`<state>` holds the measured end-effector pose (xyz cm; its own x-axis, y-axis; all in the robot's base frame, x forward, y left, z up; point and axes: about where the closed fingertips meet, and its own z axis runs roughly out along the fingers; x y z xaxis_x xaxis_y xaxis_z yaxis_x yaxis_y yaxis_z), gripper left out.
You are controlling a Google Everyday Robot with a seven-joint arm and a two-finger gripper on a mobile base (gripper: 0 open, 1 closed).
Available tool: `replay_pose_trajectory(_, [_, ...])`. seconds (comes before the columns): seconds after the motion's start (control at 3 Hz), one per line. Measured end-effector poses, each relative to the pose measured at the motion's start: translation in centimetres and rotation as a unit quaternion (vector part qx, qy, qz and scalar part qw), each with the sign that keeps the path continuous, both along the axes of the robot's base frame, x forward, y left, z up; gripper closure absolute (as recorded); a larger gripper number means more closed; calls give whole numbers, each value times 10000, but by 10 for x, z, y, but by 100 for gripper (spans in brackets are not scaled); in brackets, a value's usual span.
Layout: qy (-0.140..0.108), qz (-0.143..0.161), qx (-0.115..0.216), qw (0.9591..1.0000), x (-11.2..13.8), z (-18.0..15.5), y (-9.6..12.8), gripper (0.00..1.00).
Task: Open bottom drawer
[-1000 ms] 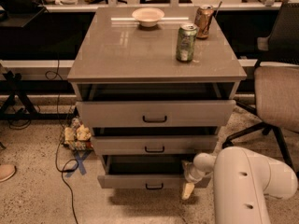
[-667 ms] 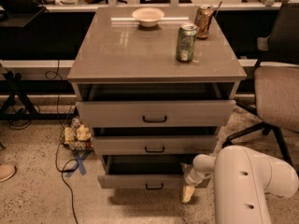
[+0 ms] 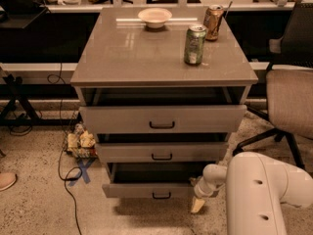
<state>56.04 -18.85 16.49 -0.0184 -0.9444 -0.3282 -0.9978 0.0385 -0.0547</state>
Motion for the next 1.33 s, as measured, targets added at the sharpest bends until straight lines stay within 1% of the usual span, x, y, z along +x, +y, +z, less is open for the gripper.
replay_pose_trajectory(0.33, [57, 28, 29, 10000, -11, -1, 1, 42])
replay_pose_trajectory(0.67, [74, -9, 71, 9999, -23, 0, -2, 66])
replay_pose_trajectory(1.0, [34, -139, 98, 9998, -34, 5, -9, 88])
replay_pose_trajectory(1.33, [34, -390, 277, 9989, -61, 3, -24, 100])
